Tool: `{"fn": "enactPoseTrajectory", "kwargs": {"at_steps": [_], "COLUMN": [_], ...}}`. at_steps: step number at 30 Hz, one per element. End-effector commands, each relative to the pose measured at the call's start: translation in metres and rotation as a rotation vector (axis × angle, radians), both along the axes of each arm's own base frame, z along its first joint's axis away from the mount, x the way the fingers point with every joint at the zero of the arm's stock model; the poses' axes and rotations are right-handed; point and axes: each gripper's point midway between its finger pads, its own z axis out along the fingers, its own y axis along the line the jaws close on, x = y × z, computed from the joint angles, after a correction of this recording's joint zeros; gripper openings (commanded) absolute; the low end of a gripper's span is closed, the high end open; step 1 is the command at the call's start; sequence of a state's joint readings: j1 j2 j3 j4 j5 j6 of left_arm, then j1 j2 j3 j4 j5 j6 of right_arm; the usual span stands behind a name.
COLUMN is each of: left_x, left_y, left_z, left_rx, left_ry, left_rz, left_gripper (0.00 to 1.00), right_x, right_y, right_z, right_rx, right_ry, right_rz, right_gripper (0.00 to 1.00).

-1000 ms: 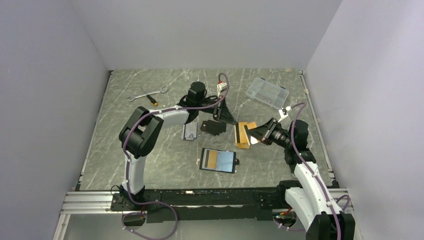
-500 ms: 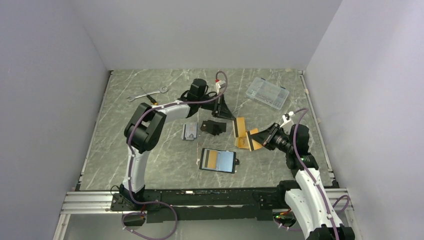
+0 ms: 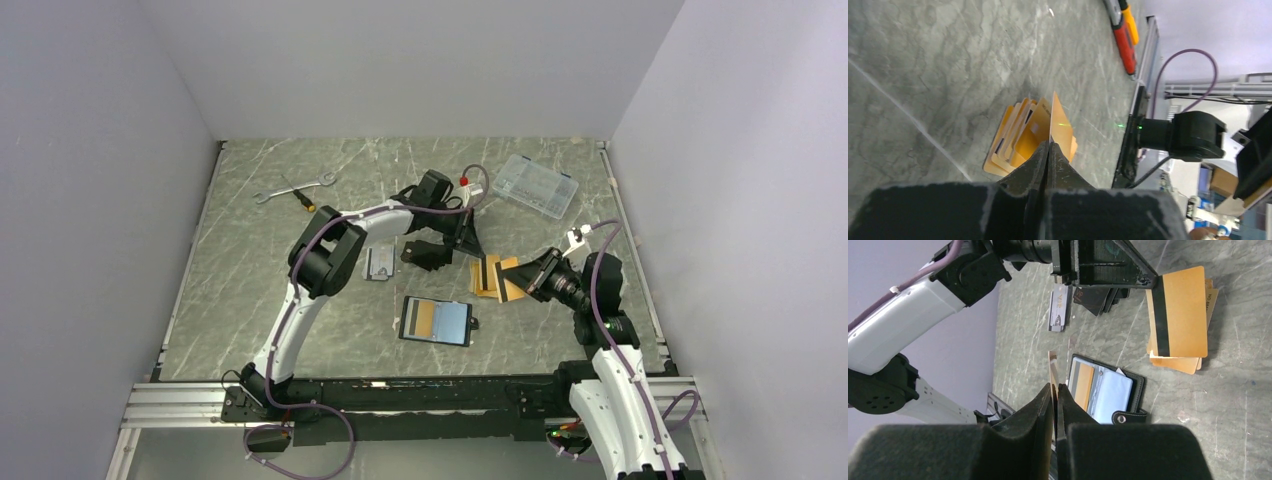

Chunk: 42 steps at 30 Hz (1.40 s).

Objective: Put the credit cards into the card holder
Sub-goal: Place the credit card at the center of the board, then adjust the credit card.

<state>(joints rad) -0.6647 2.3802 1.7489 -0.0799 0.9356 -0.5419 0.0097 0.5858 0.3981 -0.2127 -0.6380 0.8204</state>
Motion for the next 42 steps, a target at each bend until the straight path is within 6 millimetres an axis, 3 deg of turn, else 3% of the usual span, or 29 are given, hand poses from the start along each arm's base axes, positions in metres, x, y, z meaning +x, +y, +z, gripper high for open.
{"fn": "enactPoseTrajectory", "kwargs": {"at_steps": [1,7,9,10,12,13,14,19,24,29,34,42], "left_x": [0.014,0.015,0.013,0.01,0.007,0.005,0.002,-0.032,-0.077,-0.1,-0.117,-0.124], "left_y": [0.004,0.014,0.014,0.013,0.015,0.018,0.021,0.04,0.057,0.069,0.071,0.076], "left_z": [-0.003,0.01,0.022,0.033,0.055,0.066,0.08,0.144,0.184,0.184,0.184,0.2], "left_rx": [0.091,0.115,0.091,0.072,0.041,0.021,-0.005,-0.171,-0.325,-0.368,-0.433,-0.466], "left_ry": [-0.134,-0.199,-0.207,-0.219,-0.24,-0.246,-0.251,-0.23,-0.175,-0.167,-0.116,-0.16], "left_rz": [0.016,0.026,0.011,-0.002,-0.02,-0.026,-0.031,-0.094,-0.189,-0.257,-0.295,-0.334], "left_gripper": [0.08,0.27,0.42,0.55,0.89,0.98,0.99,1.0,0.99,0.98,0.8,0.51], "right_x": [0.0,-0.003,-0.004,-0.005,-0.006,-0.006,-0.007,-0.009,-0.01,-0.017,-0.015,-0.014], "right_y": [0.004,0.004,0.004,0.005,0.005,0.006,0.006,0.015,0.031,0.059,0.082,0.083], "right_z": [0.006,-0.005,-0.006,-0.005,-0.002,0.0,0.003,0.026,0.056,0.085,0.09,0.092], "right_rx": [0.033,0.036,0.04,0.042,0.041,0.041,0.041,0.075,0.136,0.162,0.133,0.12], "right_ry": [-0.019,-0.005,-0.007,-0.011,-0.019,-0.024,-0.031,-0.092,-0.168,-0.229,-0.227,-0.221], "right_rz": [0.019,0.016,0.017,0.021,0.029,0.035,0.041,0.107,0.221,0.333,0.381,0.387], "right_gripper": [0.09,0.09,0.09,0.09,0.09,0.09,0.09,0.09,0.09,0.09,0.08,0.08]}}
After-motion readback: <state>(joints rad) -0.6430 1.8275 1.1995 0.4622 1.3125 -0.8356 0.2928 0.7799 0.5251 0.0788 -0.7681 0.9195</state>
